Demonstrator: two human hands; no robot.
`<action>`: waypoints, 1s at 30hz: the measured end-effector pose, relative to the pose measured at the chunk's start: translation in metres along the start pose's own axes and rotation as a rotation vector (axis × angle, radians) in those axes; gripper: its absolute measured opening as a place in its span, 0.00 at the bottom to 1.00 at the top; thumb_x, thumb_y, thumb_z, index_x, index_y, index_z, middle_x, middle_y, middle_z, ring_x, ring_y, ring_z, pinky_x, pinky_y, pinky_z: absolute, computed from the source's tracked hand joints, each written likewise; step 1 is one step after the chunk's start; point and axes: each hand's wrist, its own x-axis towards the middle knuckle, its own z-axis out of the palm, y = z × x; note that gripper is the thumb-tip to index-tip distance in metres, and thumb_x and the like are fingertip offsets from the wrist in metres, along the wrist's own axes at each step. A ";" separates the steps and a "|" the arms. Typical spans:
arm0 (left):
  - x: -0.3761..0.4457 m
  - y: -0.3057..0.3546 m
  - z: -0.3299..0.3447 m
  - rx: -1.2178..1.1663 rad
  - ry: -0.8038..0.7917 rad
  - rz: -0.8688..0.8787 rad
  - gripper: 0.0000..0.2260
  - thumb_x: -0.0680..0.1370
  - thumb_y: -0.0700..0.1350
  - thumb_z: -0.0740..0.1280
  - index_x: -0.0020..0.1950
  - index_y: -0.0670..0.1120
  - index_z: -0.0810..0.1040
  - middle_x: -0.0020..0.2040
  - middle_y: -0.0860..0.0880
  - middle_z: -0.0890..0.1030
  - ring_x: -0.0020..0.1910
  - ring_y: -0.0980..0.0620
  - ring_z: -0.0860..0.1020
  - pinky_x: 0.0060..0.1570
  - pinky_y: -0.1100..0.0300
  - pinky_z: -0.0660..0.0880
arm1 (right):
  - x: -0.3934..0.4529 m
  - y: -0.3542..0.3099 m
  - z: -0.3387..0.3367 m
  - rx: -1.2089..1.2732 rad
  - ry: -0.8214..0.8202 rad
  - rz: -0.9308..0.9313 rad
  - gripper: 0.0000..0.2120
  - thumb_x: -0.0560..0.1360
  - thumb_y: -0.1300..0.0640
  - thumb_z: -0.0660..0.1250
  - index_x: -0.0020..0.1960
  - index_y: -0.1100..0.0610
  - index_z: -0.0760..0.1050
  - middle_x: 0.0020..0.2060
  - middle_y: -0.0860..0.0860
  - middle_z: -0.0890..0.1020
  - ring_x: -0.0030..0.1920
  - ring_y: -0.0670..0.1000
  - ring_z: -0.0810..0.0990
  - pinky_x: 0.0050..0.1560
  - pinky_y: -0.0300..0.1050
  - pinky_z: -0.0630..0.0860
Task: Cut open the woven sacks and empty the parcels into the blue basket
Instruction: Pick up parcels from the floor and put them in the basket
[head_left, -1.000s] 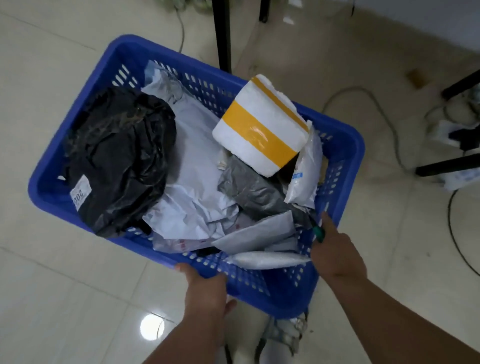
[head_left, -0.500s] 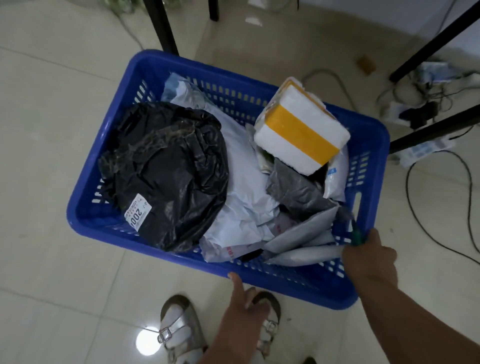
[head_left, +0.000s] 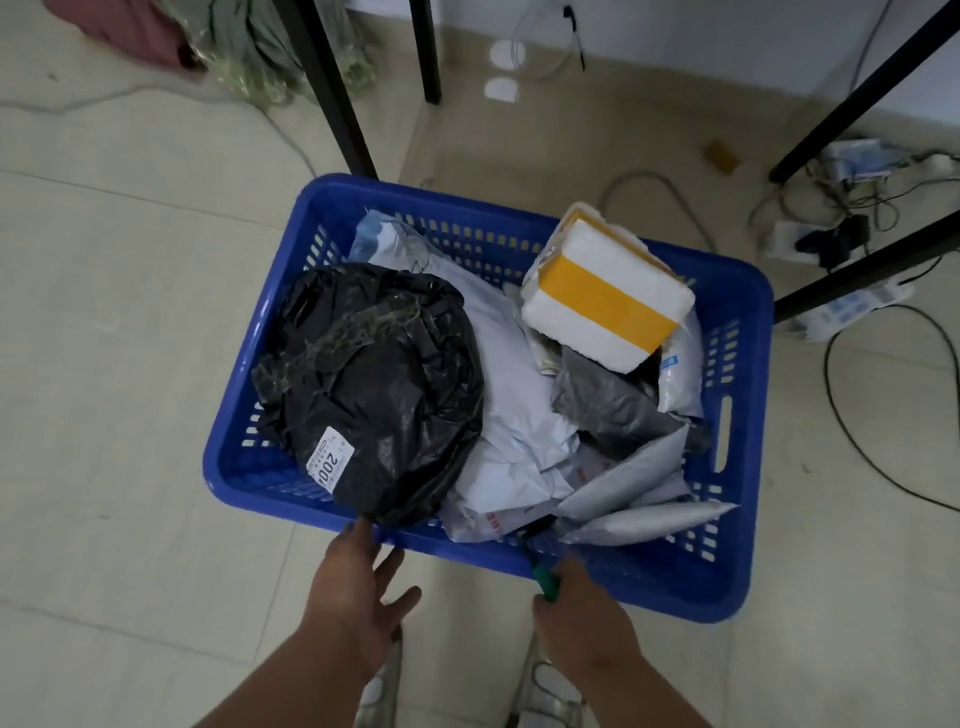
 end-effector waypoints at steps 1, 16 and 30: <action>0.001 0.002 -0.002 0.023 -0.020 -0.010 0.14 0.83 0.49 0.57 0.68 0.51 0.69 0.71 0.46 0.71 0.66 0.46 0.72 0.64 0.37 0.69 | 0.000 0.000 -0.001 0.034 0.005 0.029 0.06 0.79 0.55 0.58 0.56 0.53 0.64 0.45 0.49 0.76 0.45 0.53 0.77 0.47 0.48 0.73; -0.078 0.107 -0.092 0.895 -0.160 0.131 0.18 0.78 0.51 0.65 0.67 0.50 0.70 0.61 0.47 0.78 0.57 0.48 0.79 0.58 0.52 0.74 | -0.129 -0.156 -0.054 0.681 0.067 0.067 0.17 0.71 0.70 0.61 0.60 0.64 0.67 0.40 0.61 0.74 0.28 0.54 0.71 0.29 0.44 0.68; -0.218 0.313 -0.074 0.855 -0.220 0.541 0.15 0.79 0.50 0.64 0.64 0.48 0.73 0.56 0.46 0.80 0.49 0.52 0.79 0.39 0.59 0.71 | -0.287 -0.332 -0.166 0.667 0.093 -0.478 0.15 0.80 0.52 0.63 0.66 0.50 0.67 0.44 0.55 0.78 0.38 0.52 0.78 0.37 0.42 0.75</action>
